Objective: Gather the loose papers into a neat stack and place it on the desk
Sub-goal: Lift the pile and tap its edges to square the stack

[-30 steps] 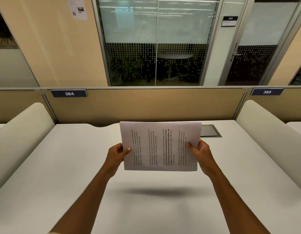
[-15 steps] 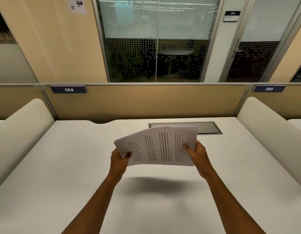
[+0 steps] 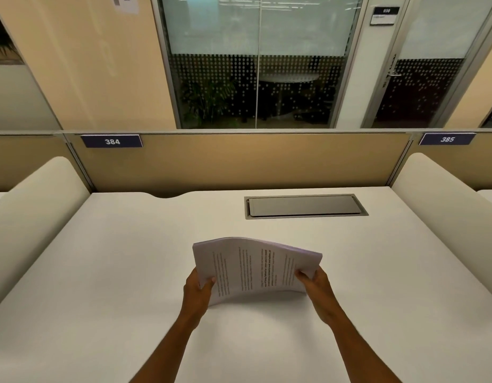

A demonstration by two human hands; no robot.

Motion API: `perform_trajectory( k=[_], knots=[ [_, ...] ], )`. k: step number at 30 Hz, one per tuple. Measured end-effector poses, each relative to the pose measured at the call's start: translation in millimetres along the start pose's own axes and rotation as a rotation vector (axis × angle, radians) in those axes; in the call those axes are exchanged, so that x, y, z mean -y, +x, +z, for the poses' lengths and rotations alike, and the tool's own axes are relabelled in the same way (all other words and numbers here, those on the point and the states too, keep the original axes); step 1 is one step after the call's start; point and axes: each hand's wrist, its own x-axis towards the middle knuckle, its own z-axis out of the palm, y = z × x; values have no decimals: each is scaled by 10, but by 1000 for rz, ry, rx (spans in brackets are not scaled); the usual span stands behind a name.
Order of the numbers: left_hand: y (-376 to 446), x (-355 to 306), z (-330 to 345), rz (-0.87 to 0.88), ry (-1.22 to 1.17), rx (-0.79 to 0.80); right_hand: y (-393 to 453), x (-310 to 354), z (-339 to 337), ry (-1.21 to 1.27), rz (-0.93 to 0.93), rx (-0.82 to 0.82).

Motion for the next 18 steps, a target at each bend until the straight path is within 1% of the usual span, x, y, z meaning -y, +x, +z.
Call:
perform_trajectory(
  k=[5,11,15,18],
  knots=[
    [38,-40,1,23,7,-16,66,51,43,-6,10,-15],
    [86,-79,4,62,28,-49,86,103,38,-25,-19,-26],
    [53,10,0,37,73,-30,39,-37,57,-27,25,-2],
    [83,0,0,26,88,-19,52,-47,59,-38,43,-13]
  ],
)
